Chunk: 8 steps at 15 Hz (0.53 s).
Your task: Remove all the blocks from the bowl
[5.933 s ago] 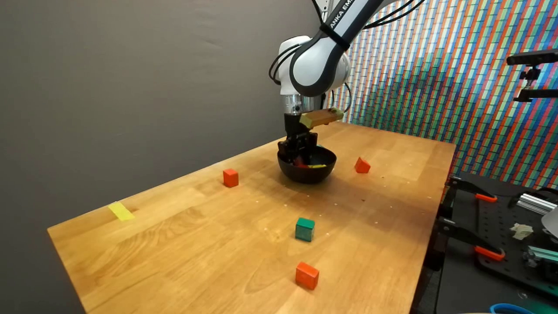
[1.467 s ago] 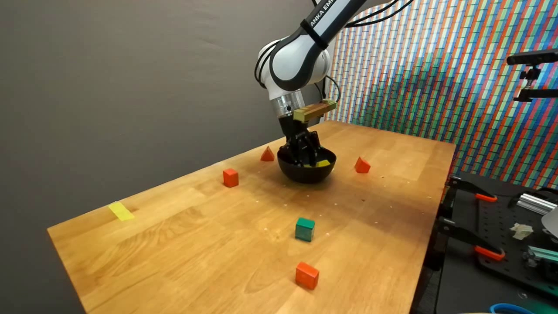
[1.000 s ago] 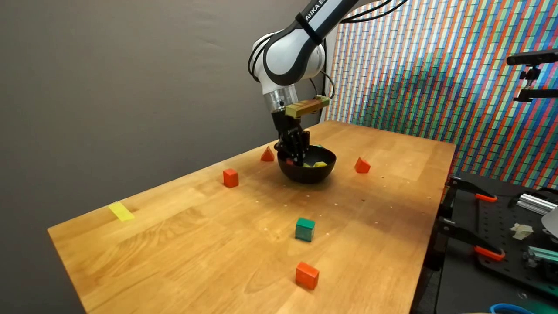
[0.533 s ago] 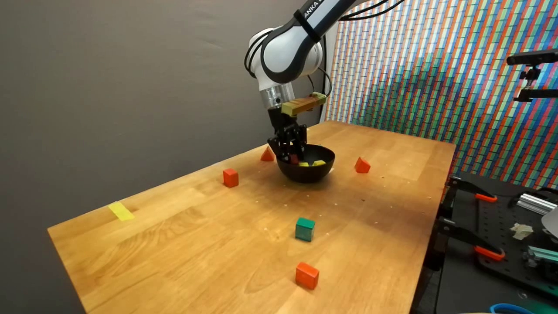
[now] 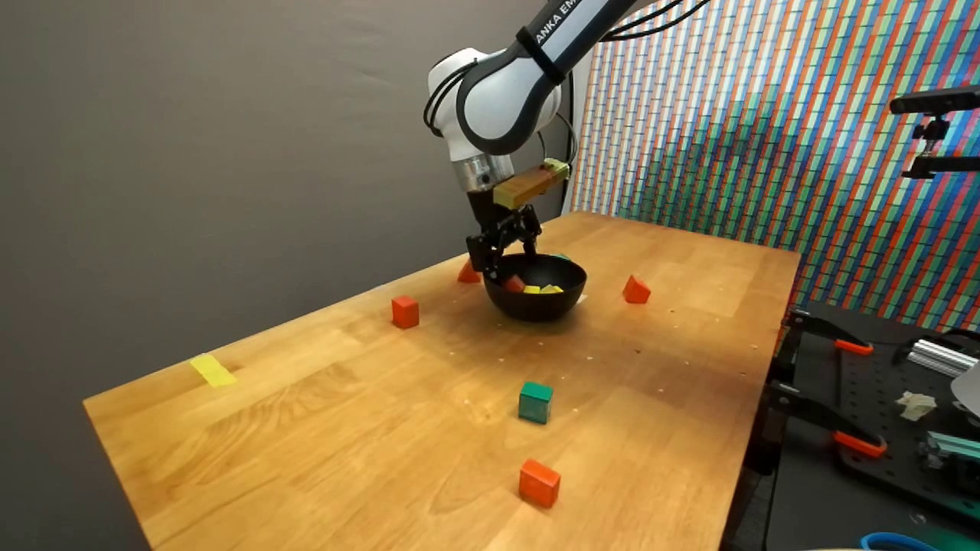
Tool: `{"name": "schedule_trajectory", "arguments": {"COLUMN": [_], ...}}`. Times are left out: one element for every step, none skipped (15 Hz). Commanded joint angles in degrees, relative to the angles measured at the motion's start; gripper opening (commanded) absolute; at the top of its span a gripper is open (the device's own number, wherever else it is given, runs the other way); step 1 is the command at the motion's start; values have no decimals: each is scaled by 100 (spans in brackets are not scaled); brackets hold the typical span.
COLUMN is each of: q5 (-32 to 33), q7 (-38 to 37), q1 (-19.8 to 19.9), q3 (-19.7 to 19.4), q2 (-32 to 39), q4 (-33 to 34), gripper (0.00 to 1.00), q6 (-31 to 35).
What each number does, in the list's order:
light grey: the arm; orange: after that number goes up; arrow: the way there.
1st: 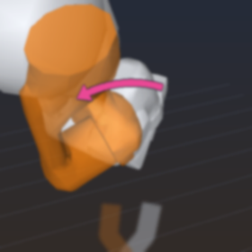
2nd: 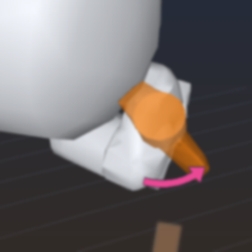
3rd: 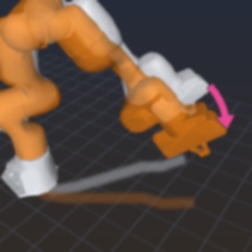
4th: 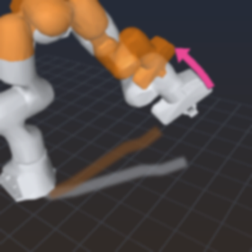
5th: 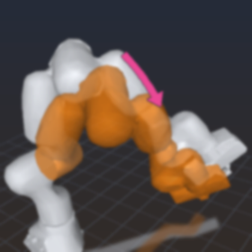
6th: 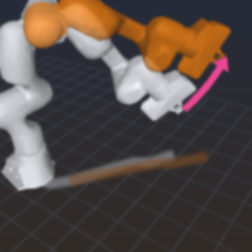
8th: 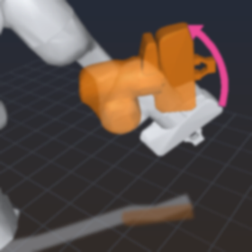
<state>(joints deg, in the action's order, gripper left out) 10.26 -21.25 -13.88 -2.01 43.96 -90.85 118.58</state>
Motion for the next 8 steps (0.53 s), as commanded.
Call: {"name": "schedule_trajectory", "arguments": {"q5": [85, 66, 43, 31, 26, 24, 14, 5], "q7": [-107, -100, -91, -85, -80, -72, -76, -86], "q1": [-67, -60, -52, -49, -51, -54, -51, -46], "q3": [-67, -58, -47, -41, -38, -33, -30, -32], "q2": [175, 205, 246, 284, 311, 320, 314, 292], "q4": [207, 226, 257, 284, 310, 321, 313, 288], "gripper": [100, 100, 100, 93, 74, 68, 58, 50], "q6": [1, -3, -16, -24, -35, -37, -28, -14]}}
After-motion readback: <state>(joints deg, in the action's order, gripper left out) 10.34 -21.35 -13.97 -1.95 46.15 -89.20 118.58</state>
